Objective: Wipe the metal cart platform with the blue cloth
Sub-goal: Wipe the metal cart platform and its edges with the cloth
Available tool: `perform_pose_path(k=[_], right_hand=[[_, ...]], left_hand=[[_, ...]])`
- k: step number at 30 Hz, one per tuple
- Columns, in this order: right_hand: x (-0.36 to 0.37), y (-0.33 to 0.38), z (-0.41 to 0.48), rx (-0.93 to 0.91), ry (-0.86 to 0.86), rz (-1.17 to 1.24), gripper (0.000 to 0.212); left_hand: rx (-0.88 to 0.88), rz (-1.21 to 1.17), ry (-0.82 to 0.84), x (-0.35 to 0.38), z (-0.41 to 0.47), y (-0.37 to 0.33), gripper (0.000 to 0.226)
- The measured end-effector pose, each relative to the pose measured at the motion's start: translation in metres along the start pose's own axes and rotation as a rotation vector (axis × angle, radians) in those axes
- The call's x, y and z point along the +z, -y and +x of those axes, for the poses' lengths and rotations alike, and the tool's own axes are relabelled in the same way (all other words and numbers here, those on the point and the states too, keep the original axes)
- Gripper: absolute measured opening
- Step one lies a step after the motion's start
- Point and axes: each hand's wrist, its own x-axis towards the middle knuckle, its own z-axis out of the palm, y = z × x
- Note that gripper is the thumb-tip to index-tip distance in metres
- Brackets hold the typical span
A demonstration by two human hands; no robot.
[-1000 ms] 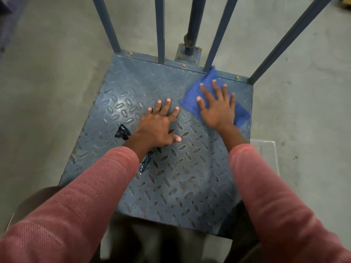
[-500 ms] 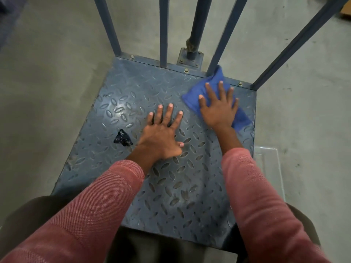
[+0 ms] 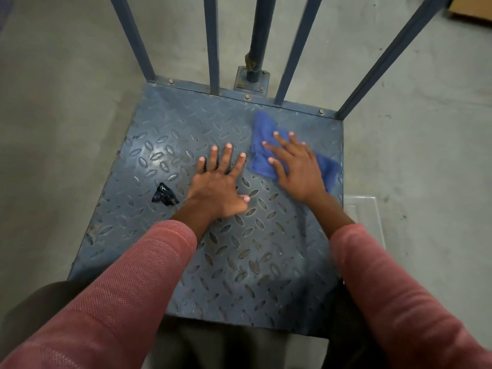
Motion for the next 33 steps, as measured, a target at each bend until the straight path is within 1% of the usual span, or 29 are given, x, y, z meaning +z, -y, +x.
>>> perform_pose_path(k=[1, 2, 3, 5, 7, 8, 9, 11, 12, 14, 16, 17, 19, 20, 21, 22, 23, 24, 26, 27, 28, 30, 31, 33], right_hand=[[-0.003, 0.001, -0.013, -0.117, 0.016, 0.096, 0.038], [-0.009, -0.001, -0.028, -0.179, 0.033, 0.206, 0.034], [-0.02, -0.004, -0.041, -0.201, 0.045, 0.3, 0.031], [-0.042, -0.011, -0.058, -0.182, -0.016, 0.392, 0.028], [-0.049, -0.024, -0.055, -0.033, -0.116, 0.401, 0.03], [-0.047, -0.026, -0.05, 0.063, -0.119, 0.356, 0.034], [-0.04, -0.023, -0.048, 0.142, -0.093, 0.252, 0.041], [-0.014, -0.002, -0.052, 0.182, -0.061, 0.013, 0.05], [-0.002, 0.013, -0.059, 0.164, -0.057, -0.029, 0.05], [0.01, 0.037, -0.08, 0.052, 0.008, 0.002, 0.047], [0.003, 0.035, -0.094, -0.136, 0.062, 0.133, 0.046], [-0.007, 0.026, -0.094, -0.166, 0.066, 0.228, 0.044], [-0.028, 0.001, -0.087, -0.029, 0.016, 0.343, 0.042], [-0.033, -0.011, -0.081, 0.04, -0.043, 0.338, 0.041], [-0.03, -0.011, -0.078, 0.077, -0.089, 0.271, 0.043], [-0.021, -0.003, -0.078, 0.047, -0.112, 0.187, 0.045], [-0.008, 0.01, -0.085, -0.016, -0.096, 0.109, 0.045], [0.002, 0.027, -0.097, -0.07, -0.038, 0.106, 0.046], [0.006, 0.048, -0.123, -0.194, 0.072, 0.228, 0.049], [-0.004, 0.05, -0.13, -0.221, 0.111, 0.311, 0.047], [-0.014, 0.046, -0.133, -0.205, 0.106, 0.373, 0.042], [-0.033, 0.028, -0.127, -0.103, 0.049, 0.405, 0.036], [-0.038, 0.019, -0.121, -0.014, 0.015, 0.384, 0.037], [-0.031, 0.014, -0.121, 0.215, 0.004, 0.219, 0.045]], left_hand=[[0.002, -0.007, 0.004, -0.001, 0.0, 0.001, 0.103], [0.005, -0.014, 0.007, -0.002, 0.0, 0.001, 0.102], [0.01, -0.015, 0.004, -0.002, 0.0, 0.001, 0.102], [0.017, -0.007, -0.014, 0.0, 0.001, 0.002, 0.103], [0.017, 0.007, -0.025, 0.002, 0.0, 0.002, 0.102], [0.016, 0.015, -0.026, 0.002, 0.0, 0.002, 0.102], [0.013, 0.019, -0.028, 0.002, -0.001, 0.001, 0.101], [0.004, 0.012, -0.041, 0.005, -0.003, -0.001, 0.097], [0.007, 0.005, -0.053, 0.007, -0.006, -0.002, 0.093], [0.014, -0.001, -0.086, 0.018, -0.015, -0.003, 0.084], [0.028, 0.012, -0.112, 0.025, -0.025, -0.003, 0.077], [0.03, 0.008, -0.118, 0.027, -0.03, -0.002, 0.076], [0.035, -0.009, -0.112, 0.028, -0.038, -0.002, 0.075], [0.034, -0.018, -0.1, 0.027, -0.042, -0.004, 0.075], [0.028, -0.02, -0.086, 0.027, -0.044, -0.007, 0.075], [0.018, -0.011, -0.079, 0.027, -0.047, -0.01, 0.075], [0.007, 0.007, -0.079, 0.027, -0.05, -0.014, 0.074], [-0.004, 0.023, -0.079, 0.028, -0.054, -0.019, 0.074], [-0.012, 0.056, -0.075, 0.031, -0.066, -0.025, 0.075], [-0.002, 0.073, -0.079, 0.034, -0.072, -0.025, 0.076], [0.013, 0.087, -0.093, 0.037, -0.079, -0.025, 0.076], [0.032, 0.097, -0.135, 0.045, -0.09, -0.023, 0.075], [0.039, 0.098, -0.141, 0.048, -0.094, -0.022, 0.075], [0.042, 0.08, -0.144, 0.054, -0.1, -0.02, 0.073]])
